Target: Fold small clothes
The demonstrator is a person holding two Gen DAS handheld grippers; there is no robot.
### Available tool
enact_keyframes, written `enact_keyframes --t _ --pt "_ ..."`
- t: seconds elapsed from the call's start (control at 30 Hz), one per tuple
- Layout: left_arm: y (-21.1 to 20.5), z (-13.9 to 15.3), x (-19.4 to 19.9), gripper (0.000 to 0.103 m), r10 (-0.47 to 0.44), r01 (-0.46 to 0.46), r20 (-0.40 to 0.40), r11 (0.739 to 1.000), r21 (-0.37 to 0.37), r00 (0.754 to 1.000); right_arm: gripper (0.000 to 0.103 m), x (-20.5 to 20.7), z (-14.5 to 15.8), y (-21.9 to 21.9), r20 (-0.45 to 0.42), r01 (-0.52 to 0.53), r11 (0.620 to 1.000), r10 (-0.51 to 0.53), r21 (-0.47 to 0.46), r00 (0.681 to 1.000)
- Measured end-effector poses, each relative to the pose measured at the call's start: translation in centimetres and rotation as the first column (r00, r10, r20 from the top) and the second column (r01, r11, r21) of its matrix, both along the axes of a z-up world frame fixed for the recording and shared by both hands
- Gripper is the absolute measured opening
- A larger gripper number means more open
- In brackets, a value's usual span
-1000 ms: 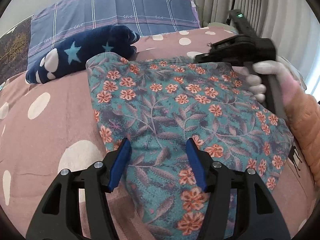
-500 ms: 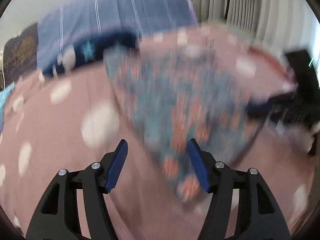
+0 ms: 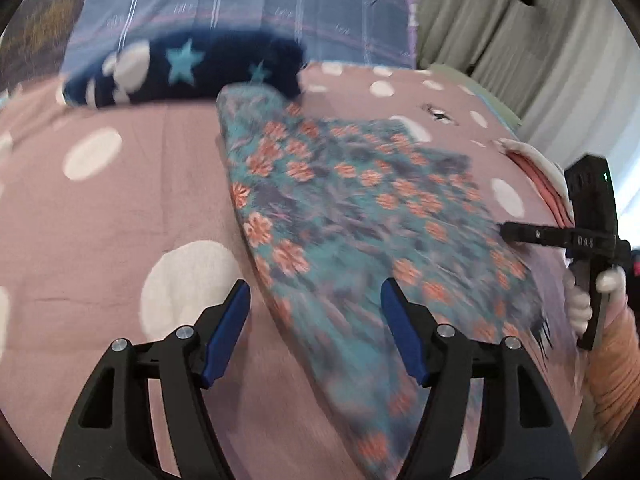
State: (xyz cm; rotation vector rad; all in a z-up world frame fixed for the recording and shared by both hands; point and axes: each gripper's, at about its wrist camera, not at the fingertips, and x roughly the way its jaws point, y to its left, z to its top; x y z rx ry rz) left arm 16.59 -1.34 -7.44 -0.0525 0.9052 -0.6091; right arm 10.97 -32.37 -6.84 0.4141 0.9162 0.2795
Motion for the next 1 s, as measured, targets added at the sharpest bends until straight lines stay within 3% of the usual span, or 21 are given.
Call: enact_keyframes --t 0.13,0.23,0.3,0.33,0.37,0.4,0.43,0.47,0.53,0.6,0.73,0.9,1.0 --pt "-0.6 -0.7 3.1 0.068 -0.015 0.014 -0.015 0.998 -0.056 1.000 0.064 3.6 -0.9 -0.3 -0.009 -0.058 0.993 0.059 0.105 0.998" --pt "-1.7 -0.8 5.3 0.068 -0.036 0.035 -0.016 0.998 -0.057 0.999 0.064 6.8 -1.2 0.1 -0.016 -0.099 0.987 0.102 0.130 0.995" --pt "-2.2 -0.9 6.9 0.068 -0.042 0.041 -0.018 0.997 -0.071 0.999 0.058 8.6 -1.2 0.7 0.003 -0.124 0.985 0.125 0.123 0.992" --pt "-2.4 -0.9 7.6 0.063 -0.037 0.036 -0.018 0.996 -0.077 0.999 0.055 9.3 -1.2 1.0 0.013 -0.129 0.985 0.128 0.113 0.992" --pt "-2.7 -0.9 8.5 0.050 -0.023 0.022 -0.014 0.997 -0.073 1.000 0.048 9.7 -1.2 1.3 0.018 -0.130 0.986 0.129 0.107 0.992" --pt "-2.8 -0.8 9.0 0.040 -0.009 0.008 -0.010 0.998 -0.065 1.000 0.033 10.2 -1.2 1.4 0.023 -0.127 0.987 0.125 0.101 0.992" --pt "-2.8 -0.8 9.4 0.022 0.003 -0.004 -0.010 0.998 -0.063 1.000 0.025 10.7 -1.4 1.7 0.024 -0.120 0.988 0.118 0.094 0.993" --pt "-2.8 -0.6 9.4 0.011 0.008 -0.009 -0.008 0.998 -0.065 1.000 0.016 11.0 -1.4 1.9 0.021 -0.121 0.988 0.120 0.098 0.993" --pt "-3.2 0.4 8.7 0.008 0.007 -0.006 0.039 0.999 -0.049 0.999 0.013 10.2 -0.6 2.7 0.052 -0.105 0.994 0.103 0.037 0.993" --pt "-4.1 3.2 6.7 0.008 -0.024 0.029 0.145 0.999 -0.036 0.989 0.012 8.5 1.6 3.4 0.127 -0.098 0.995 0.101 -0.031 0.987" --pt "-5.7 8.8 4.5 0.008 -0.055 0.072 0.272 0.996 -0.053 0.961 0.012 5.0 6.8 2.7 0.263 -0.050 0.996 0.068 -0.074 0.962" --pt "-11.1 16.5 3.2 0.008 -0.134 0.163 0.441 0.986 -0.028 0.888 0.011 1.1 13.9 -0.8 0.427 0.093 0.987 -0.028 -0.134 0.904" --pt "-14.7 18.9 4.4 0.008 -0.164 0.186 0.486 0.983 0.003 0.859 0.011 1.3 17.8 -4.0 0.483 0.202 0.964 -0.097 -0.171 0.870"
